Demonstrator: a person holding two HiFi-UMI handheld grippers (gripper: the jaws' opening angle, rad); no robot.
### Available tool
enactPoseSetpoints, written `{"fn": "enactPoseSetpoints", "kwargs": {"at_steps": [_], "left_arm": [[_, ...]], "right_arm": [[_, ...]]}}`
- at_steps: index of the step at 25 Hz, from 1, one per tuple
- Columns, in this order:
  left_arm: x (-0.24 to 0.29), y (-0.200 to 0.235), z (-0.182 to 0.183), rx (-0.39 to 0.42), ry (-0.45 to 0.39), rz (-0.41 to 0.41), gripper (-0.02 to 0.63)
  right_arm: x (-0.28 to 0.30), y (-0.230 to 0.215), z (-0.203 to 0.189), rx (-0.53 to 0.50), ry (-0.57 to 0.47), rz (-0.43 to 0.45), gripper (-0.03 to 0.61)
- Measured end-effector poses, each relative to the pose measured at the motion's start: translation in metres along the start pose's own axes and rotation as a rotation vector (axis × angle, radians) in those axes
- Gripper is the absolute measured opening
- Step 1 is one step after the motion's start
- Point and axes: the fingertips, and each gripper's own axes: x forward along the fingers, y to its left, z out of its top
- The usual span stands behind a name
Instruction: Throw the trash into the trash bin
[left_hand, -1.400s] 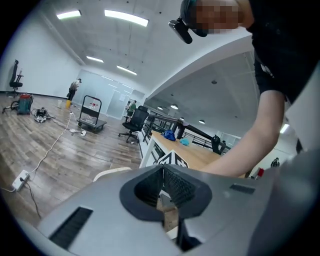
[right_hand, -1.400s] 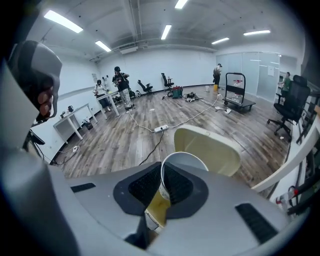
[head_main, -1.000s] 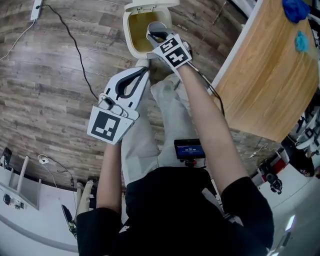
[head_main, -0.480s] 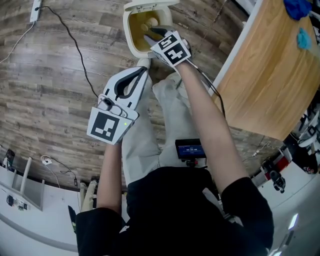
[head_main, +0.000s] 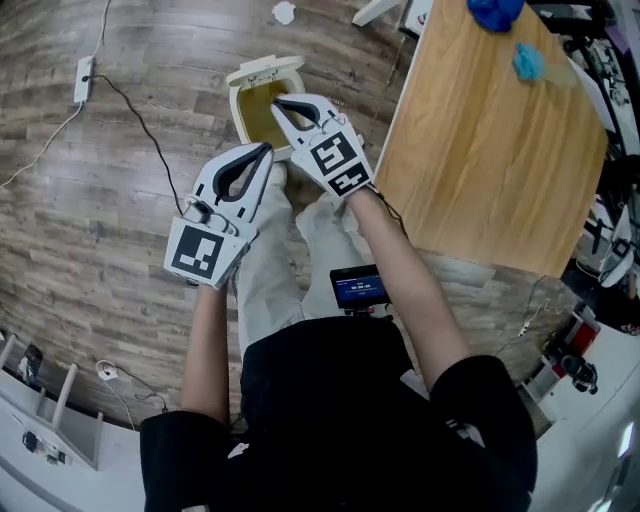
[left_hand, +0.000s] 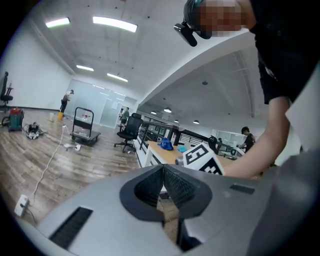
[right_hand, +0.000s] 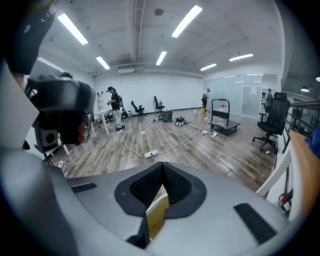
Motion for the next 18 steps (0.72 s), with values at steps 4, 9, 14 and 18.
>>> {"fn": "enactPoseSetpoints", "kwargs": {"at_steps": [4, 9, 14, 18], "left_arm": [[-0.016, -0.026, 0.072, 0.093, -0.060, -0.028, 0.009], [-0.018, -0.066, 0.127, 0.248, -0.067, -0.128, 0.009], [-0.019, -0.127, 0.172, 0.278, -0.113, -0.208, 0.009], [-0.006, -0.166, 0.176, 0.333, -0.097, -0.333, 0.009]], "right_arm": [[-0.091, 0.011, 0.082, 0.023, -0.168, -0.062, -0.002], [-0.202, 0.009, 0.148, 0.093, -0.365, -0.147, -0.002], [-0.303, 0.003, 0.167, 0.165, -0.467, -0.280, -0.002], [-0.337, 0.002, 0.174, 0.171, -0.525, -0.354, -0.002]]}}
